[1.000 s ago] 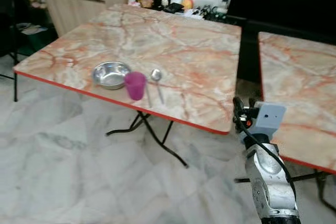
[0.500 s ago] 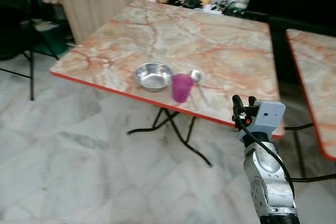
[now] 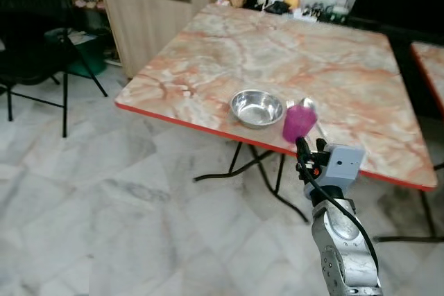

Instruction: Setting the table

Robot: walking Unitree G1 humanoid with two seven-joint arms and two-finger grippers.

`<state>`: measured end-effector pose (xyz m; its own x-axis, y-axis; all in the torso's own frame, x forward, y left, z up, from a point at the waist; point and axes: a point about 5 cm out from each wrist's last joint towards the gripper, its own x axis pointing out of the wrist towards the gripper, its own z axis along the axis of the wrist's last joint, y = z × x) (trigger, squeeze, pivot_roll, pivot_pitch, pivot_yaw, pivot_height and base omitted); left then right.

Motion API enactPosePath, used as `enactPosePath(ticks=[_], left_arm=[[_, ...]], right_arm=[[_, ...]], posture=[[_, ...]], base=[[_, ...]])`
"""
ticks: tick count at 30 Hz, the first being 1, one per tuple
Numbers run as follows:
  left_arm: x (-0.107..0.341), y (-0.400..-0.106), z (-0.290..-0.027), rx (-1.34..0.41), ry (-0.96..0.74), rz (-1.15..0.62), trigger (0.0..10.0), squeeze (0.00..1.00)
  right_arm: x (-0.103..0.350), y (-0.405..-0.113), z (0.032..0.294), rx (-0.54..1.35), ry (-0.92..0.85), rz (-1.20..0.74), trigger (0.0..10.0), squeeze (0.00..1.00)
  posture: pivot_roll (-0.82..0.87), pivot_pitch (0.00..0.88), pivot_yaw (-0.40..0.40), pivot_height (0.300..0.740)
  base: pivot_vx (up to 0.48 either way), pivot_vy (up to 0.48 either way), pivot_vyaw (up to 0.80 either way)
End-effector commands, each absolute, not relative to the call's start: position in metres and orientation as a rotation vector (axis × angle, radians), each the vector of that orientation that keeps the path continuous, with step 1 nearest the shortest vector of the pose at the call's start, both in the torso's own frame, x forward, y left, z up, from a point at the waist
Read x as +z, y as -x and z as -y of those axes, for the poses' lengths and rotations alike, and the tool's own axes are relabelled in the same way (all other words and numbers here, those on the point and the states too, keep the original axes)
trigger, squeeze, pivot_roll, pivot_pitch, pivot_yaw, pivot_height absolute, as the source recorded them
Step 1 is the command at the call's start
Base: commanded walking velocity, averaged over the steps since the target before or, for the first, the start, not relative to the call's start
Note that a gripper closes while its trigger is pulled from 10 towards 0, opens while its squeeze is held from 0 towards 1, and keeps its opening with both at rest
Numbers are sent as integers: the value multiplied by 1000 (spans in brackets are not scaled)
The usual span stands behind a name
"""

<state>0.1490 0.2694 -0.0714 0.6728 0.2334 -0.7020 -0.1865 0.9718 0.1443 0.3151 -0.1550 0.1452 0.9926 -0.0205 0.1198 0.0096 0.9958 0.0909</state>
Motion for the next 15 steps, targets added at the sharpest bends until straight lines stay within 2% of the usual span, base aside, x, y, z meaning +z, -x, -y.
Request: enactPosePath(ticks=[1, 5, 13, 15], left_arm=[[-74, -146, -266, 234, -47, -809, 10000, 0], [-74, -146, -266, 236, -45, -804, 10000, 0], [-74, -146, -266, 239, -45, -804, 10000, 0], [-72, -148, -268, 261, -49, -783, 10000, 0]], right_arm=[[148, -314, 161, -33, -93, 130, 10000, 0], [144, -314, 160, -27, -89, 117, 10000, 0], [109, -306, 162, -13, -111, -14, 10000, 0], [61, -296, 170, -20, -71, -199, 10000, 0]], posture=[[57, 162, -33, 740], [59, 163, -35, 740], [61, 163, -36, 740], [68, 161, -38, 740]], base=[[0, 0, 0], [0, 0, 0], [0, 0, 0], [0, 0, 0]])
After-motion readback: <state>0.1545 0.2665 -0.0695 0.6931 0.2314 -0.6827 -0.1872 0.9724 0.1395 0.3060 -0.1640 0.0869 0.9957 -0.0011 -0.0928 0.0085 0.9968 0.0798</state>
